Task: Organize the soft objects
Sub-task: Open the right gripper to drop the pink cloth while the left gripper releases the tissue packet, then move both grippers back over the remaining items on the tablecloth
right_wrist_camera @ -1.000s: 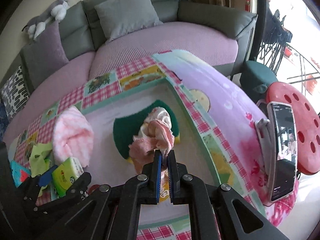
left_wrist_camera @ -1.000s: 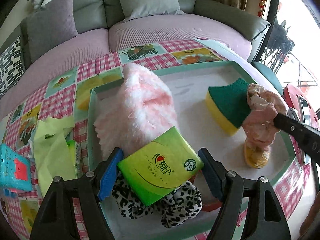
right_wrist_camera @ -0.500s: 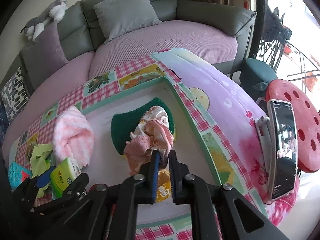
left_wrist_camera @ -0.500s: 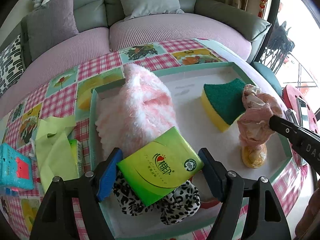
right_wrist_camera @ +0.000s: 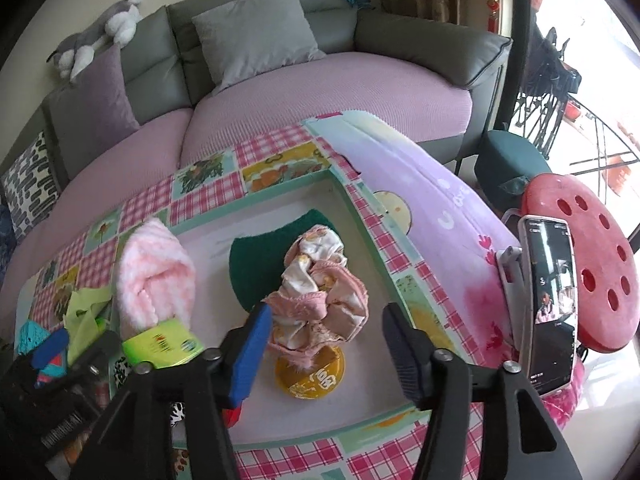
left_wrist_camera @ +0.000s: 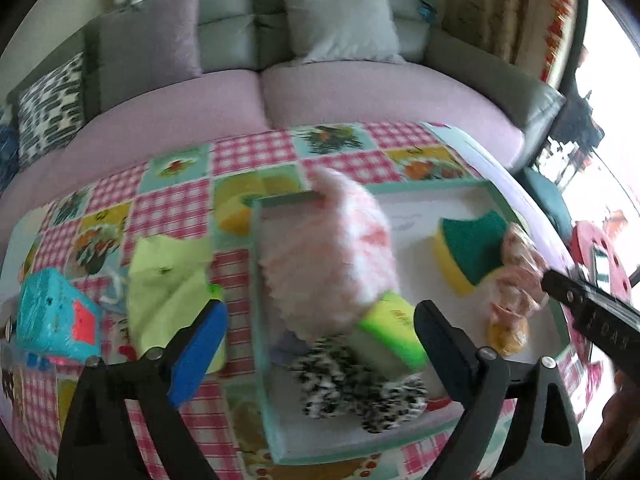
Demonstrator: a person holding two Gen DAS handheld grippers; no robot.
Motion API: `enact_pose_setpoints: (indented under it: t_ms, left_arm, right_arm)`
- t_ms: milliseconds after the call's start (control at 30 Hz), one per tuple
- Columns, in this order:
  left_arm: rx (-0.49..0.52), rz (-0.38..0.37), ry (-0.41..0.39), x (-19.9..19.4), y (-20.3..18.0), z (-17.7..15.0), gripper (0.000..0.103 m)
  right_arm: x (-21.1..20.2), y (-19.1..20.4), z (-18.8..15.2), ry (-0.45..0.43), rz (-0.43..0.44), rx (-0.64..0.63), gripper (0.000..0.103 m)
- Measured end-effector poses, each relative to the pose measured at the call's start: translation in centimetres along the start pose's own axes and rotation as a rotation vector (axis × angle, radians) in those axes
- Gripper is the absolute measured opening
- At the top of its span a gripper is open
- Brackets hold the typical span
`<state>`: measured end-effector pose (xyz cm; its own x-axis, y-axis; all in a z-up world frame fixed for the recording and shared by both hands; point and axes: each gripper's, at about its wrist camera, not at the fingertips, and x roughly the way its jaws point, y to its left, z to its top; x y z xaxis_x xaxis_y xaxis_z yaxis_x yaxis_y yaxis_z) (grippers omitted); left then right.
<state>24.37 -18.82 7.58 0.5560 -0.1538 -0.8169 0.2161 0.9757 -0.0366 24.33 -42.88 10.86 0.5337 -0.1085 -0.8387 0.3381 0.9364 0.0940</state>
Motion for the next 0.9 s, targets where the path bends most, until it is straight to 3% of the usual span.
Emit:
enact_pose_setpoints:
  t_ms: [133, 333, 633, 900]
  left_arm:
    - [-0.089, 0.089, -0.011, 0.1, 3.2, 0.0, 0.095]
    - [-0.204, 0.152, 0.018, 0.8, 7.4, -0.7, 0.095]
    - [-0.286, 0.195, 0.001, -0.3, 11.2, -1.3, 0.095]
    - [-0.358, 0.199, -0.034, -1.5, 14.5, -1.9, 0.095]
  right_arm:
    - [0.5, 0.7, -0.1, 0.016, 0.005, -0.023, 0.08]
    - [1.1, 2.8, -0.3, 0.03, 0.019, -0.088, 0.103]
    - [1.2, 5.9, -0.5, 0.016, 0.05, -0.151, 0.103]
    - [0.8, 9.6, -0.8, -0.025, 0.149, -0.182, 0.103]
